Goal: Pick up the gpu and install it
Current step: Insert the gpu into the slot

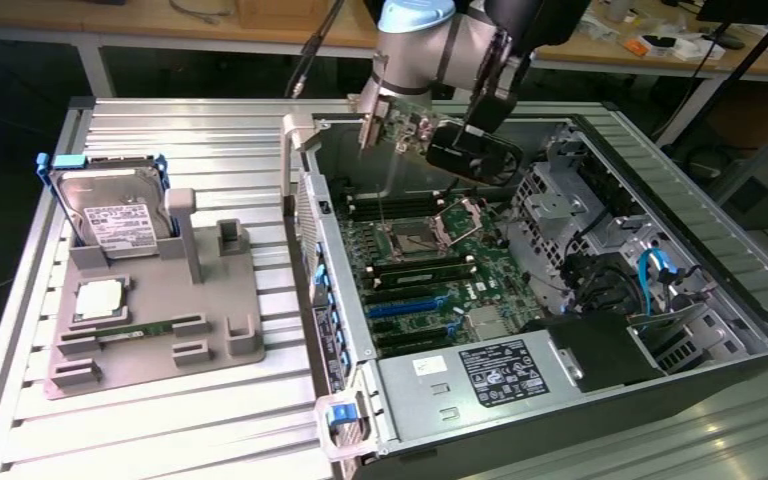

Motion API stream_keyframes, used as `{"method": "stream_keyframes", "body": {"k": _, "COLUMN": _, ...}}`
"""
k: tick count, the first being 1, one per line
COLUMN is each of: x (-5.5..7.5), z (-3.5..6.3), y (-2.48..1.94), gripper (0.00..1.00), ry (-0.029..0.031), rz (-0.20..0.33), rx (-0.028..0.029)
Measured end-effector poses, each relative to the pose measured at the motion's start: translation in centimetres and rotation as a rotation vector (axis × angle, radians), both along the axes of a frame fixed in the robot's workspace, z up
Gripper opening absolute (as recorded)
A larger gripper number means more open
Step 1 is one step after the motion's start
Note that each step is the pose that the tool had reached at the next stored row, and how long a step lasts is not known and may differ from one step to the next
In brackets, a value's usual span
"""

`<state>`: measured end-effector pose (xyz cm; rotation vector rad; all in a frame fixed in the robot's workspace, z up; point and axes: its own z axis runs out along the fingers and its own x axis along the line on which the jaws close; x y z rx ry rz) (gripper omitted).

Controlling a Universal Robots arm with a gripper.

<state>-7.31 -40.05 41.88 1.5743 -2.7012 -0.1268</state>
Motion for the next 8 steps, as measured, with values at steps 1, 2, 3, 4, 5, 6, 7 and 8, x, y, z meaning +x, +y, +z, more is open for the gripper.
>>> {"method": "stream_keyframes", "body": {"k": 1, "x": 0.0, "z": -0.03, "y": 0.0, "gripper": 0.27, "ry": -0.007, "rz": 0.032, "rx": 0.0001}}
{"method": "stream_keyframes", "body": {"k": 2, "x": 0.0, "z": -0.05, "y": 0.0, "gripper": 0.27, "ry": -0.012, "rz": 0.053, "rx": 0.0}}
{"method": "stream_keyframes", "body": {"k": 3, "x": 0.0, "z": -0.06, "y": 0.0, "gripper": 0.27, "ry": -0.0157, "rz": 0.068, "rx": 0.0}}
{"method": "stream_keyframes", "body": {"k": 4, "x": 0.0, "z": -0.08, "y": 0.0, "gripper": 0.27, "ry": -0.0185, "rz": 0.081, "rx": 0.0001}}
{"method": "stream_keyframes", "body": {"k": 5, "x": 0.01, "z": -0.1, "y": 0.0, "gripper": 0.27, "ry": -0.0209, "rz": 0.095, "rx": 0.0003}}
{"method": "stream_keyframes", "body": {"k": 6, "x": 0.0, "z": -0.11, "y": 0.0, "gripper": 0.27, "ry": -0.0234, "rz": 0.11, "rx": 0.0003}}
{"method": "stream_keyframes", "body": {"k": 7, "x": 0.0, "z": -0.12, "y": 0.0, "gripper": 0.27, "ry": -0.0259, "rz": 0.123, "rx": 0.0002}}
{"method": "stream_keyframes", "body": {"k": 8, "x": 0.0, "z": -0.14, "y": 0.0, "gripper": 0.27, "ry": -0.0297, "rz": 0.141, "rx": 0.0001}}
